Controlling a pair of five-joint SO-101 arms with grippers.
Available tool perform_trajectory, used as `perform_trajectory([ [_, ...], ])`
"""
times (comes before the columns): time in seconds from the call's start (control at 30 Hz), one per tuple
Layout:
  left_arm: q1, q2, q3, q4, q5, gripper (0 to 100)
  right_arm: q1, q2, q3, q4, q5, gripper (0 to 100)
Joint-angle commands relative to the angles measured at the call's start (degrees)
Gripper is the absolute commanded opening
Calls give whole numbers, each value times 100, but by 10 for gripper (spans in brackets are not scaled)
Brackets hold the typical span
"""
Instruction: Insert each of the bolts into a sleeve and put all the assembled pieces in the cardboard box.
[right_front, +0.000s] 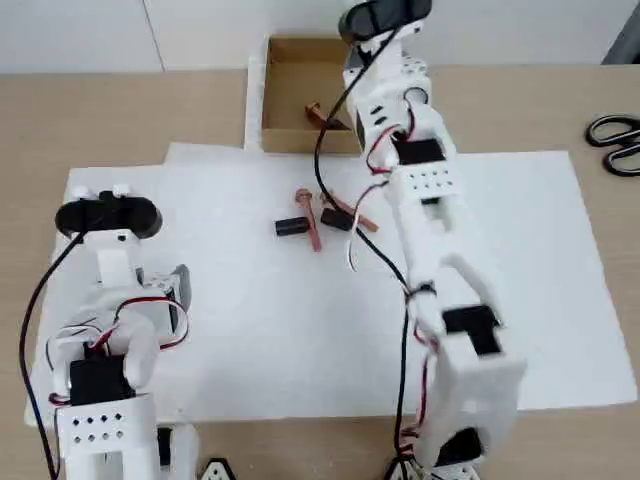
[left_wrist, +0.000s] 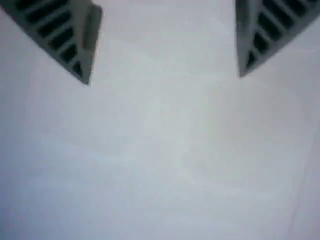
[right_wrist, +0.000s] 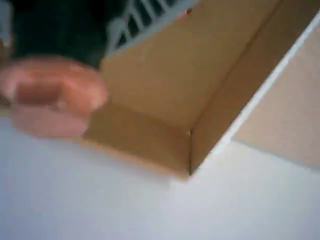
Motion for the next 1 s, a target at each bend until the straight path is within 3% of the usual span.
perform_trajectory([
  [0.0,-44,-26,-22,-105,-26,182,31,514,-914,-189,35,4],
  [0.53,-44,-26,-13,-105,-26,182,40,1279,-1160,-171,35,18],
  [0.77,-44,-26,-13,-105,-26,182,31,1288,-1152,-145,35,235],
  [0.97,-44,-26,-13,-105,-26,182,31,1218,-1204,-189,62,256],
])
